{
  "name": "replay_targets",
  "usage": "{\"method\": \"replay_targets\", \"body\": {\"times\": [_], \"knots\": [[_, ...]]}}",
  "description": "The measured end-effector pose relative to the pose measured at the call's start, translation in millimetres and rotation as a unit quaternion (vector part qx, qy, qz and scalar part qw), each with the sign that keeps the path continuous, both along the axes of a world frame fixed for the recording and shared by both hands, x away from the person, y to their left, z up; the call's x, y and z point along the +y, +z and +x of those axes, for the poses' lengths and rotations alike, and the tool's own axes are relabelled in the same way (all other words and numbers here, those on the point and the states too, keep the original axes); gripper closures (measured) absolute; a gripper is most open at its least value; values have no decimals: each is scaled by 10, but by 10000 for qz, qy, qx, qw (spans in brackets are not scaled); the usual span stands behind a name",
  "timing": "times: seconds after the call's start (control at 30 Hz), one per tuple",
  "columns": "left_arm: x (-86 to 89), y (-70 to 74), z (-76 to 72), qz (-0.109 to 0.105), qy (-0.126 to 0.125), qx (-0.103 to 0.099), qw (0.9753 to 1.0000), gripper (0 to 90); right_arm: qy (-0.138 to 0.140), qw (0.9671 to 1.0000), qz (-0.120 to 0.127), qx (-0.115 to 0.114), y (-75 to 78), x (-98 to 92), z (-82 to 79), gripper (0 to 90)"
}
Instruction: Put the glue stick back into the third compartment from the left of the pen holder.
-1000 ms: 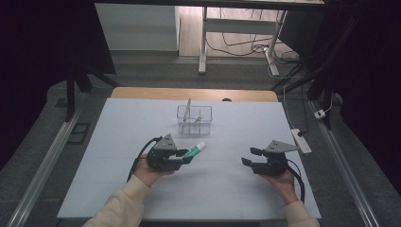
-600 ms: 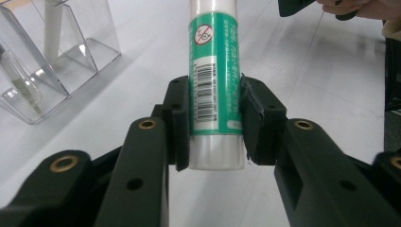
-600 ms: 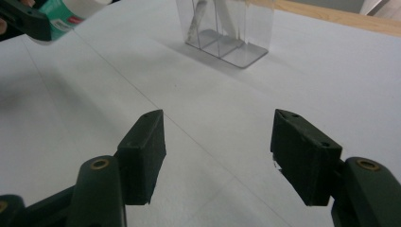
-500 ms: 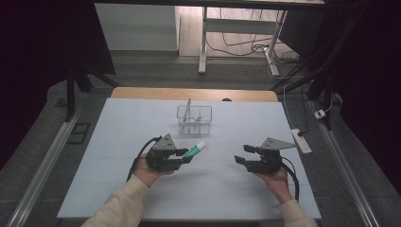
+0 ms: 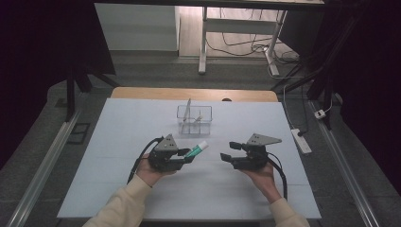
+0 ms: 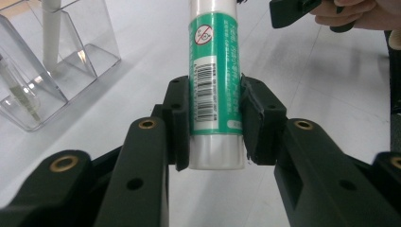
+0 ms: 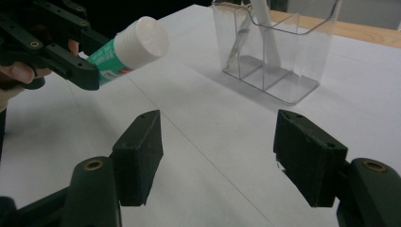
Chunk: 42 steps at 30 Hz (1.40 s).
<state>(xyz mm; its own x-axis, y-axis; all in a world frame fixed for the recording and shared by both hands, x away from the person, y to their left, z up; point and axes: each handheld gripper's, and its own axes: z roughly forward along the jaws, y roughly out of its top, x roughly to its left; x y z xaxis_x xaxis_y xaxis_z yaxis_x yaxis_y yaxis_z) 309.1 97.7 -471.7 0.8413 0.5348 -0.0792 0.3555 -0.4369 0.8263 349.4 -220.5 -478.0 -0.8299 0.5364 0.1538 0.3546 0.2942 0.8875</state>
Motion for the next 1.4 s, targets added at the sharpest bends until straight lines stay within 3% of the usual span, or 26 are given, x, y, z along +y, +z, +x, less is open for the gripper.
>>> {"method": "replay_targets", "body": {"times": [0.67, 1.4], "knots": [[-111, -39, -13, 49, -144, -103, 9998, 658, 361, 9990, 221, 172, 2, 283, 0, 324], [-169, -80, -27, 57, -267, -181, 9995, 658, 692, 9954, 489, 439, -20, 469, 30, 376]]}}
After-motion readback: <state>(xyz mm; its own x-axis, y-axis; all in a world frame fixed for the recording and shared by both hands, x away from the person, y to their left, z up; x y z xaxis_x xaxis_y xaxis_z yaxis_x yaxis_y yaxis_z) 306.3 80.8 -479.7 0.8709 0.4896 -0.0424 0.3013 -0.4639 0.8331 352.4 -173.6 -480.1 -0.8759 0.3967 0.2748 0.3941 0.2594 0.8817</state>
